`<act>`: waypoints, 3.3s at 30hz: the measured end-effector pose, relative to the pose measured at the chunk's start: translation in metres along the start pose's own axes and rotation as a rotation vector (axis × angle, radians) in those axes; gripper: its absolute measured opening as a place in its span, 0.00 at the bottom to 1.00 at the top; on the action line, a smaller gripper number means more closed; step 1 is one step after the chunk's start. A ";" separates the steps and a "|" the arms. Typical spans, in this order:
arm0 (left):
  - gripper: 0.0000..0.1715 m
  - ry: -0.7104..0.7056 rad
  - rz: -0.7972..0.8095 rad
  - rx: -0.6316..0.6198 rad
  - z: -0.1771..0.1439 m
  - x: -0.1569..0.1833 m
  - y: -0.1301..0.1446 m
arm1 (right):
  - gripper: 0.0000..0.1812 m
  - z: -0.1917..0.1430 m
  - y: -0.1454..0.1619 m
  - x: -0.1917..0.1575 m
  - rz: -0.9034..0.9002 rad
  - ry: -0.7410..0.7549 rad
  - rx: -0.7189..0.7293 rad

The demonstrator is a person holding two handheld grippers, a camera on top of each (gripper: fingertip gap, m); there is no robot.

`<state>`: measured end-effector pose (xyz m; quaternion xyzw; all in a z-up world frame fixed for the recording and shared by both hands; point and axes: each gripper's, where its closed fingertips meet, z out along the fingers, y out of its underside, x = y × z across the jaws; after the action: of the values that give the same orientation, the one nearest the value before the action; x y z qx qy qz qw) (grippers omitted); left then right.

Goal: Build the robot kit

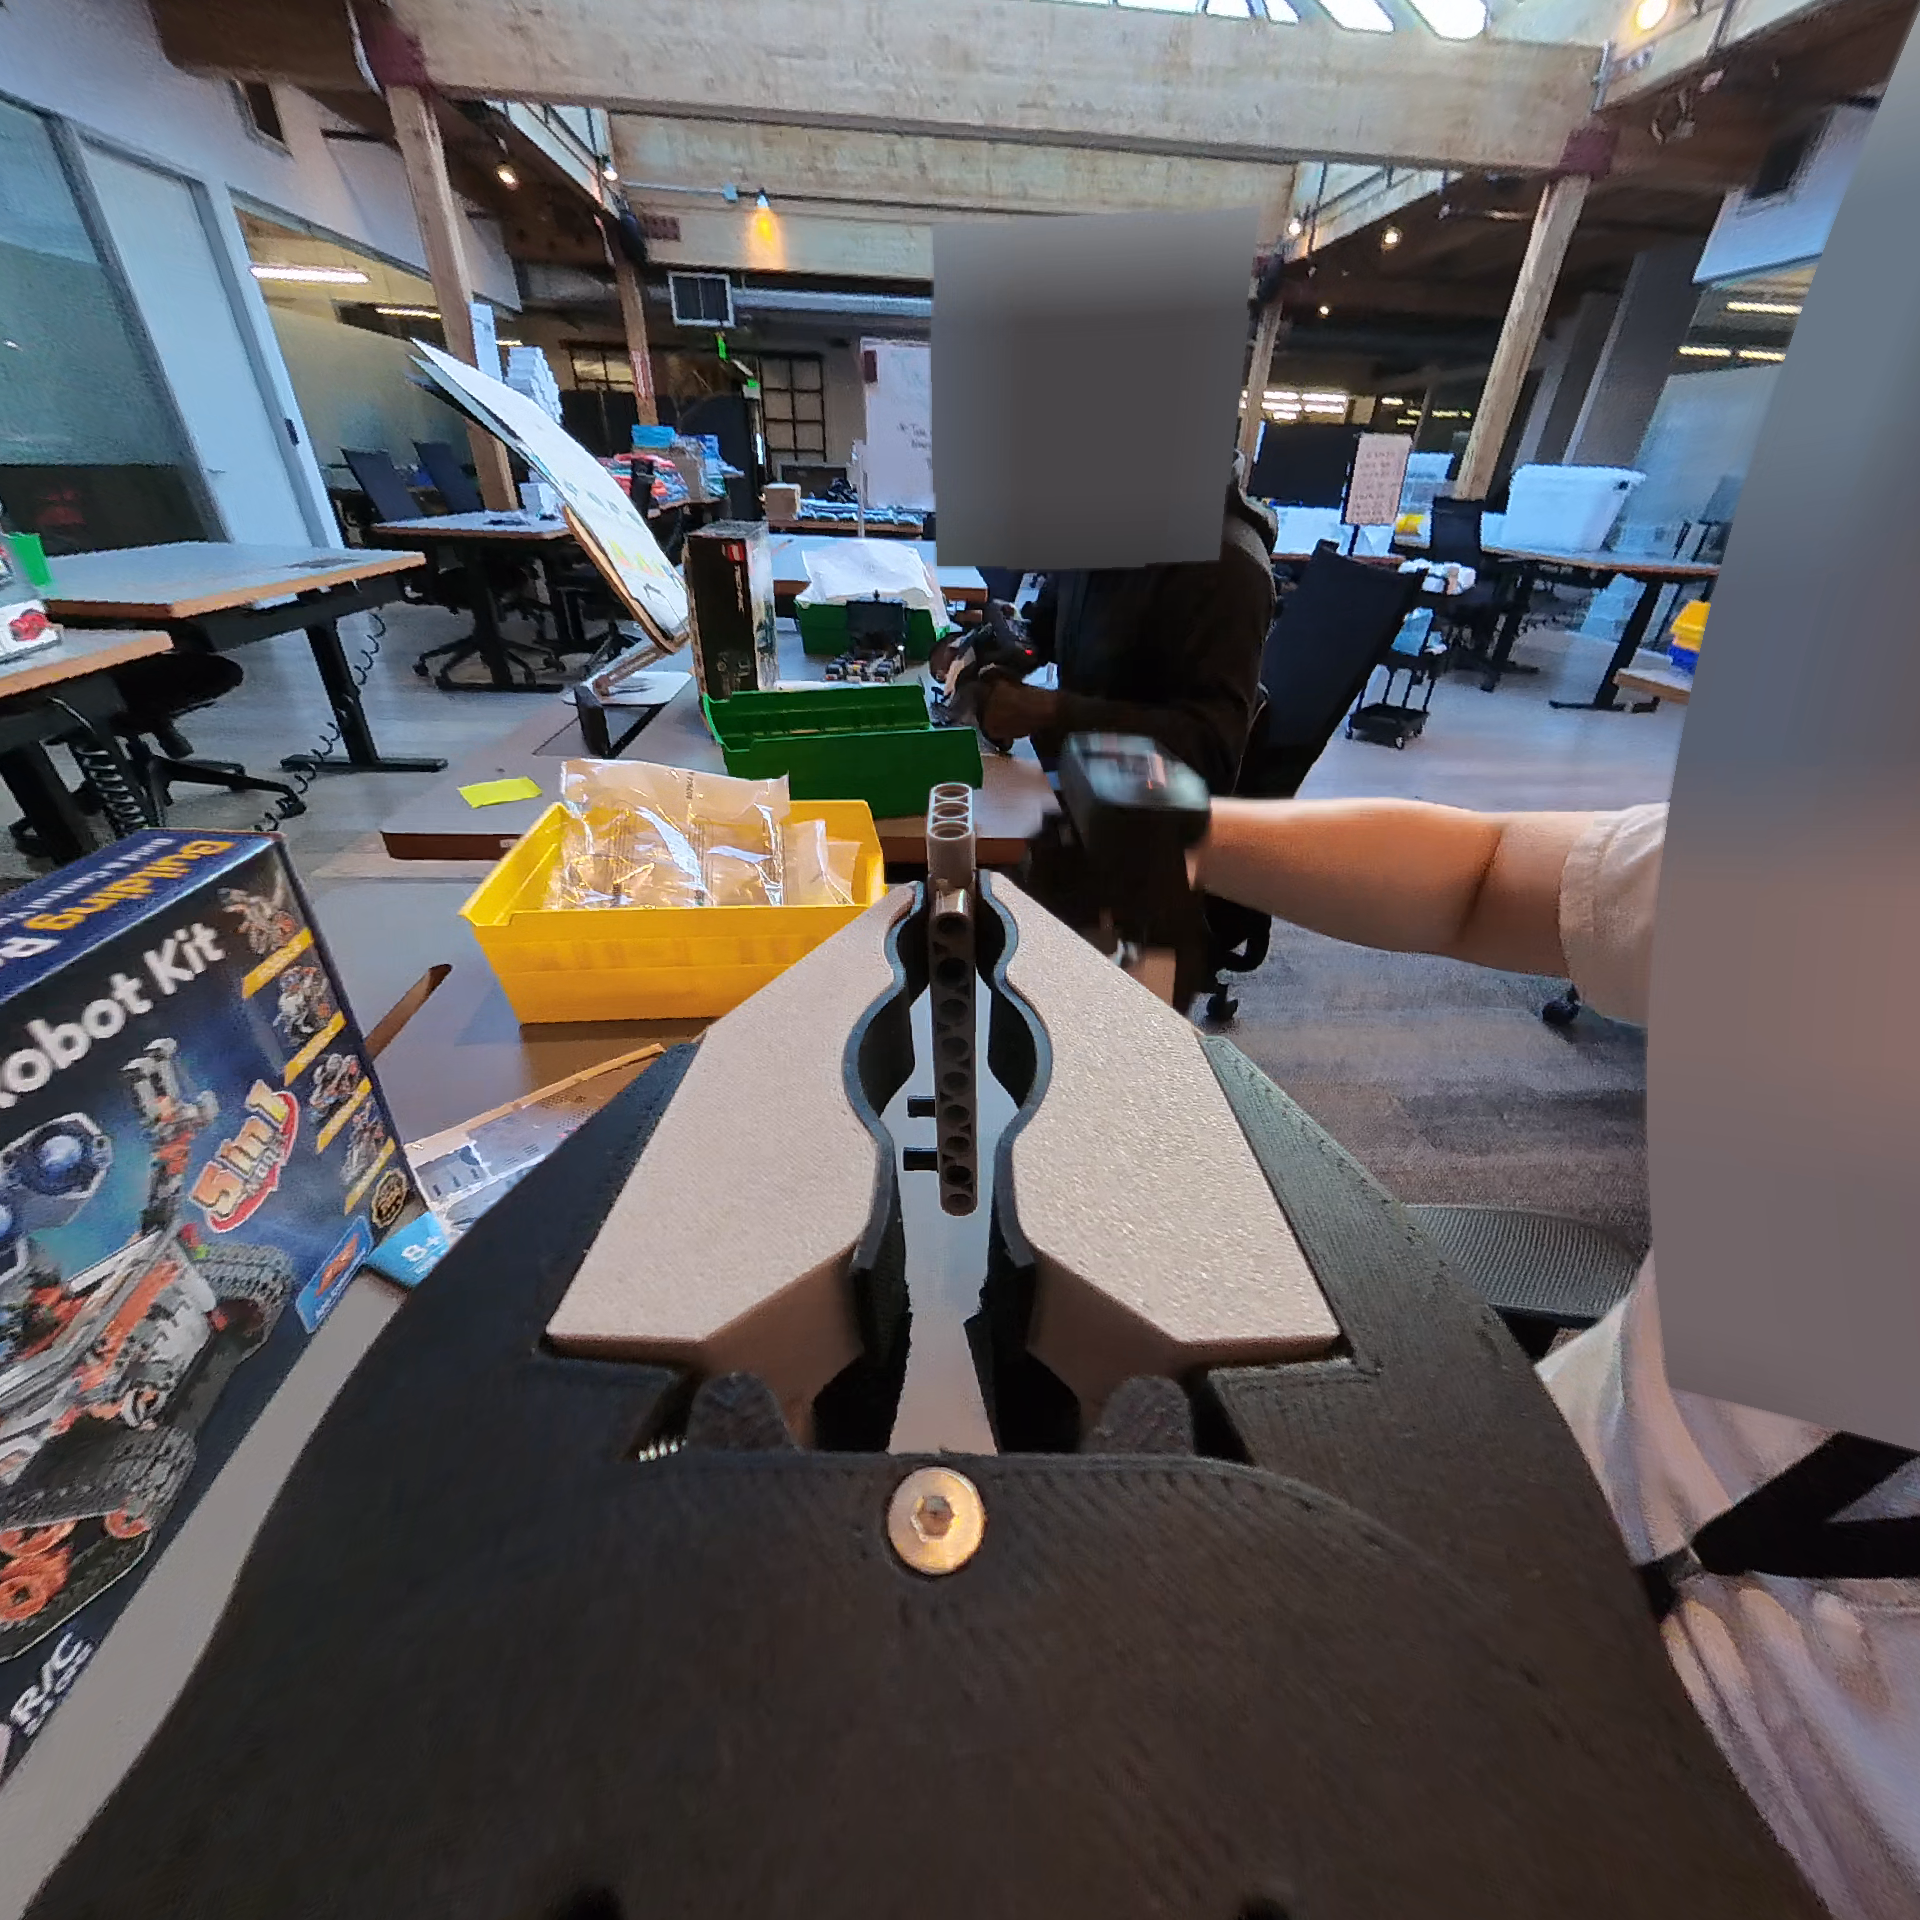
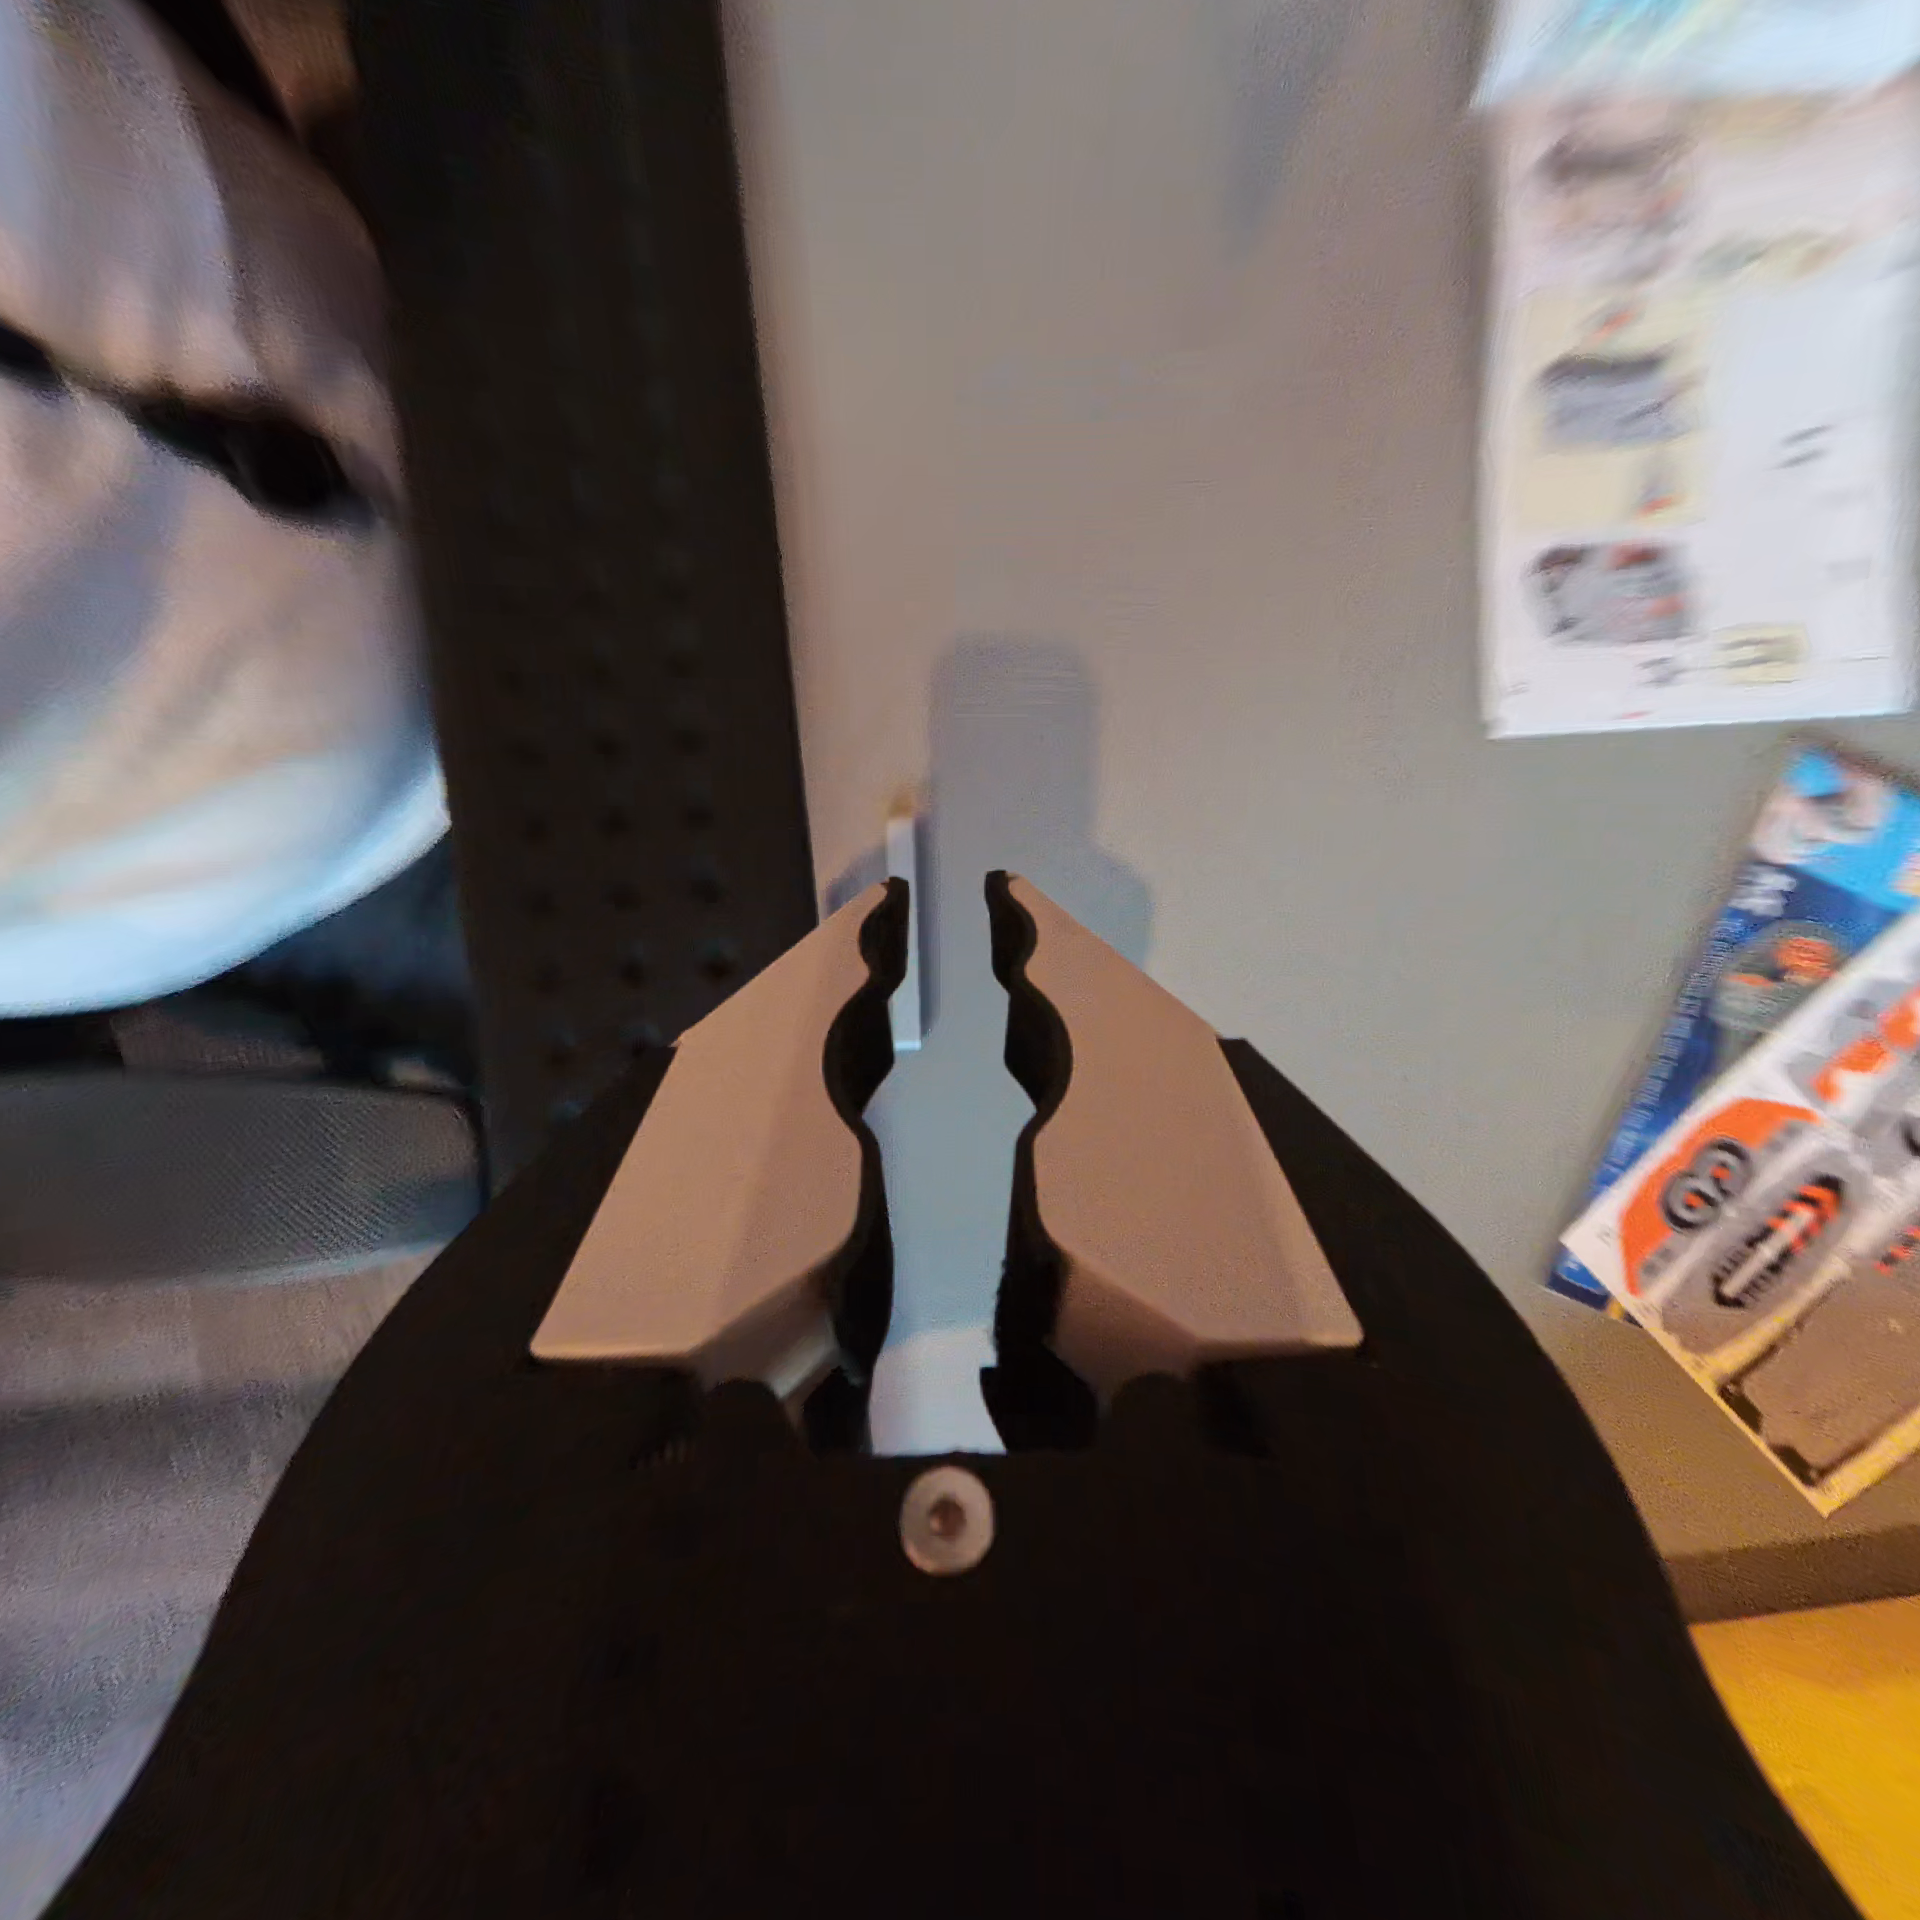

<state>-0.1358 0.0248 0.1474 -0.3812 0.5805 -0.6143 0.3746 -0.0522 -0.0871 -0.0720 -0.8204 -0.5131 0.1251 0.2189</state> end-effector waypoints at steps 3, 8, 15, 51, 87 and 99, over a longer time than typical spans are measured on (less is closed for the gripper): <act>0.03 -0.036 0.009 0.019 -0.016 -0.005 -0.006 | 0.10 0.045 0.017 -0.014 -0.057 -0.036 -0.087; 0.03 -0.045 0.016 0.052 -0.031 -0.003 -0.015 | 0.12 0.070 0.032 -0.012 -0.104 0.023 -0.116; 0.03 -0.032 -0.002 0.059 -0.032 -0.004 -0.015 | 0.04 0.076 0.044 -0.013 -0.035 -0.016 -0.116; 0.03 -0.105 -0.053 0.183 -0.074 -0.016 -0.038 | 0.04 0.080 0.027 0.122 -0.647 0.862 -0.409; 0.03 -0.139 -0.060 0.221 -0.089 -0.016 -0.046 | 0.04 0.079 0.040 0.093 -0.404 0.513 -0.408; 0.03 -0.142 -0.061 0.219 -0.090 -0.015 -0.046 | 0.05 0.079 0.040 0.087 -0.353 0.440 -0.363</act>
<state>-0.2120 0.0790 0.1895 -0.3980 0.4703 -0.6566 0.4351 -0.0162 -0.0058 -0.1584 -0.7518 -0.6017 -0.1883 0.1929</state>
